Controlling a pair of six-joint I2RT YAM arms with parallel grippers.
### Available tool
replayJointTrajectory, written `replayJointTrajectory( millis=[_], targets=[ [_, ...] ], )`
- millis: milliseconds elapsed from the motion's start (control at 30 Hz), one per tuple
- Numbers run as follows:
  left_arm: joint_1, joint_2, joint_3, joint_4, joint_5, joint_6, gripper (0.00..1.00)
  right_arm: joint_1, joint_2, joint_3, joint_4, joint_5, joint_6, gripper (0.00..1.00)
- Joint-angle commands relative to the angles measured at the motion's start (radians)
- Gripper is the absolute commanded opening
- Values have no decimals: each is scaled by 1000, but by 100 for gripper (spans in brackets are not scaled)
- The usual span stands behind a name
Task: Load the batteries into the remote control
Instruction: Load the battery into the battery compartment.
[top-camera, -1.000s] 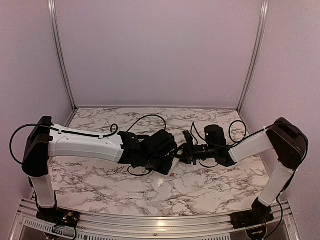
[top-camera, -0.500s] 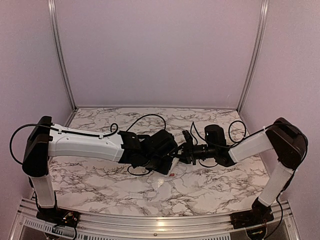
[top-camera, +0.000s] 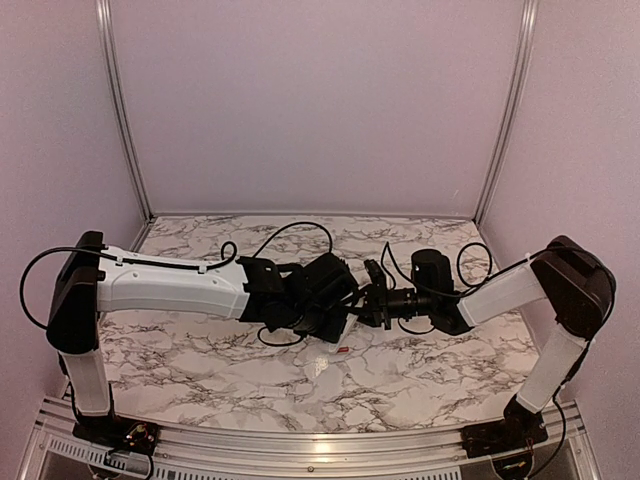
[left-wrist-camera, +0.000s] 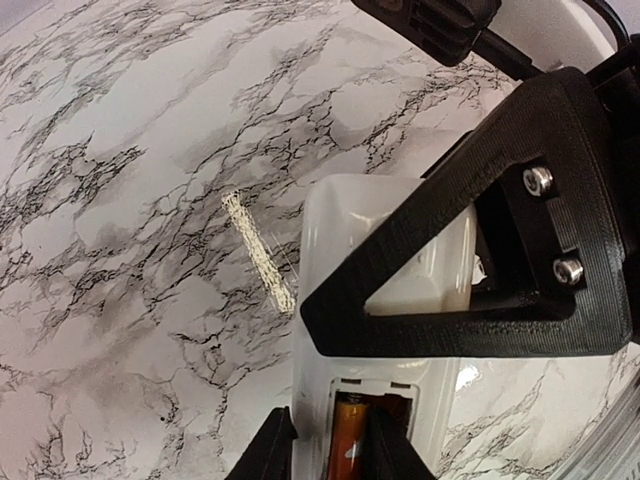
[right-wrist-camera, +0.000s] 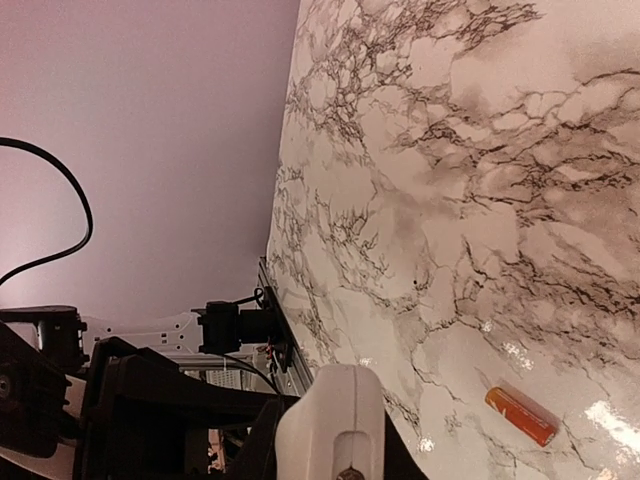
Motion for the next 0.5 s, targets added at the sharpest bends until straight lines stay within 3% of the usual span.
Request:
replayJointTrajectory(
  millis=[0,133,333,467],
  targets=[
    [12,-6,20,-4,-22,3,29,13,-1,-3,54,-50,18,0],
    [12,-42,-7,33,16,15,36,11,0,-1,47,-53,13,0],
    [12,-122,-84,117,67,43,55,5,-4,2,21,-56,-5,0],
    [12,-185,-127,152,76,69,61,2,-6,1,7,-62,-17,0]
  ],
)
